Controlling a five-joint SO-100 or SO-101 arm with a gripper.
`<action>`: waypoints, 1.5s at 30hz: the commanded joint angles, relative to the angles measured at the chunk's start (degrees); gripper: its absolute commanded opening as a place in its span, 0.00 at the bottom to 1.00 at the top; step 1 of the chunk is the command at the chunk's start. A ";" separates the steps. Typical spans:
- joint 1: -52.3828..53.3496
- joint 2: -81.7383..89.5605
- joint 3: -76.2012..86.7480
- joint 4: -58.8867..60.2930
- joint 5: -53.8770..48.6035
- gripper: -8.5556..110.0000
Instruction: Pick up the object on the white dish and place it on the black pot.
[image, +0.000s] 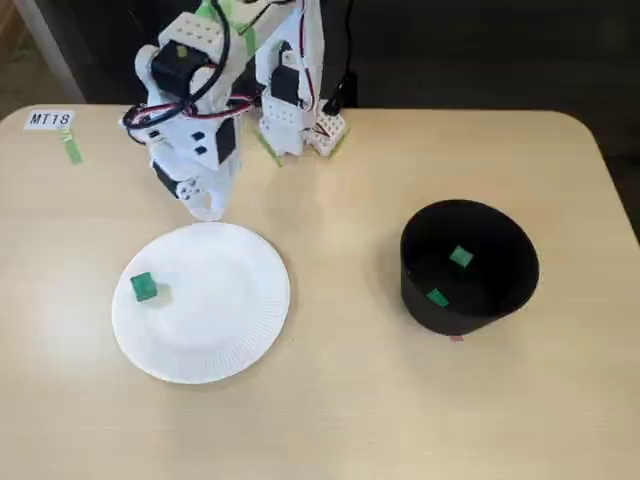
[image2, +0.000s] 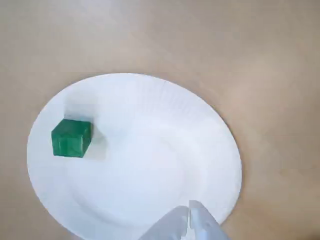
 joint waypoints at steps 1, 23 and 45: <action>0.88 -4.39 -10.81 2.81 -1.49 0.07; 7.56 -15.56 -15.56 -6.33 -8.88 0.31; 7.56 -22.15 -15.56 -16.35 -11.95 0.28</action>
